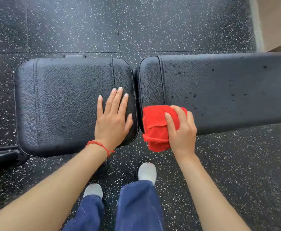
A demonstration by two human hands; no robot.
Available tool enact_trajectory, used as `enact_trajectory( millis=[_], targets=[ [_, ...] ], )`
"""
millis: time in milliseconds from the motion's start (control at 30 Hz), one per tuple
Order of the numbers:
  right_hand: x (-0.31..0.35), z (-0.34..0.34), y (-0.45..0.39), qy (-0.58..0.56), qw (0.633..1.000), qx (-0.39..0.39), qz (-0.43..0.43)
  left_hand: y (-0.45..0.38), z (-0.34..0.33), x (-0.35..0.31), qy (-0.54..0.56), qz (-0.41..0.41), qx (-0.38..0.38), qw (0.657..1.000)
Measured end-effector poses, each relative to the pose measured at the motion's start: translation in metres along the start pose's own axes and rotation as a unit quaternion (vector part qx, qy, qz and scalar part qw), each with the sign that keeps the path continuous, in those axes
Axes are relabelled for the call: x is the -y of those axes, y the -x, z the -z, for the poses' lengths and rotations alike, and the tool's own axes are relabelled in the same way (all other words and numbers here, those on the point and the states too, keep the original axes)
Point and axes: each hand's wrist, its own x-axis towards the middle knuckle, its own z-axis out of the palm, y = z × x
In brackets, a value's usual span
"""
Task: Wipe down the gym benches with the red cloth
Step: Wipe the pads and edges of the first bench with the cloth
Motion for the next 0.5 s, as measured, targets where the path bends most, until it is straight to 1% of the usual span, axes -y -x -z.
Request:
enact_trajectory(
  millis=[167, 233, 333, 400, 500],
  targets=[
    [-0.012, 0.012, -0.014, -0.046, 0.998, -0.037, -0.018, -0.001, 0.0, -0.004, 0.013, 0.015, -0.011, 1.0],
    [-0.017, 0.013, -0.023, -0.046, 0.999, -0.025, -0.011, -0.004, -0.001, -0.012, 0.008, 0.02, -0.029, 0.999],
    [-0.021, 0.01, -0.035, 0.0, 1.0, 0.001, 0.024, -0.013, -0.004, -0.035, 0.032, 0.033, -0.036, 0.998],
    [-0.02, 0.008, -0.044, 0.016, 0.999, -0.001, 0.041, -0.018, -0.009, -0.05, 0.042, 0.036, -0.027, 0.998],
    [-0.017, 0.003, -0.069, 0.003, 0.998, -0.003, 0.055, -0.022, -0.016, -0.06, 0.016, 0.042, -0.011, 0.999]
  ],
)
